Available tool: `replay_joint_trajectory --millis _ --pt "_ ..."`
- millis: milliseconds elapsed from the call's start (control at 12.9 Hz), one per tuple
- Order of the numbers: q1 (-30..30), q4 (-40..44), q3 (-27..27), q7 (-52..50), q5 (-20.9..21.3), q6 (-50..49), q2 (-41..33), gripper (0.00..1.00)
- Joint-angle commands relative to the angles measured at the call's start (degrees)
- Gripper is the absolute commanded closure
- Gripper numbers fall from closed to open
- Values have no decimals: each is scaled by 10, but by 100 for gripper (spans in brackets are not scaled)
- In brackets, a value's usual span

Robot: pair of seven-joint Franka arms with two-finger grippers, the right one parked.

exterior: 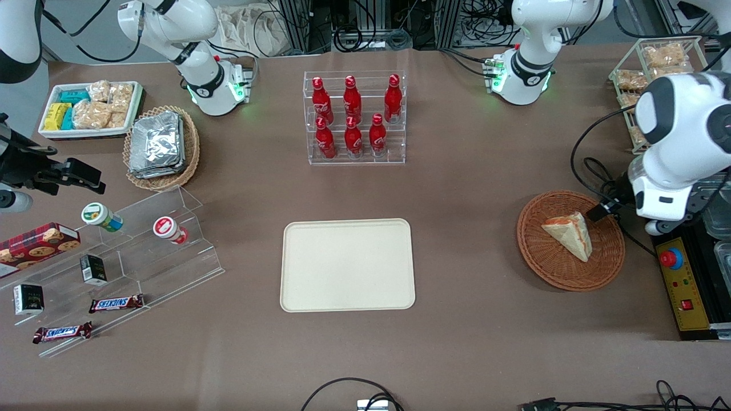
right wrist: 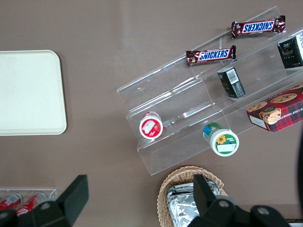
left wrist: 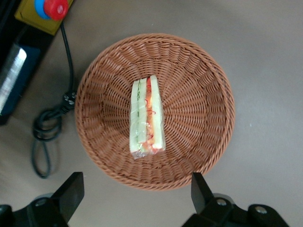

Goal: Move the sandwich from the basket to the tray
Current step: 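Move the left gripper down over the sandwich in the wicker basket, then lower the left gripper and close it on the wrapped sandwich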

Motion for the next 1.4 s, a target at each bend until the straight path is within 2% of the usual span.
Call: replay_joint_trajectory --millis 0,388,1163,1240,1318 --pt "-1 -58 -1 -54 -1 79 4 0" --pt "1 -88 0 -82 1 155 53 0" --pt "1 -93 18 -82 1 246 123 0" --pt "1 -93 18 -82 1 251 126 4" --pt "1 -93 18 -83 1 255 132 13"
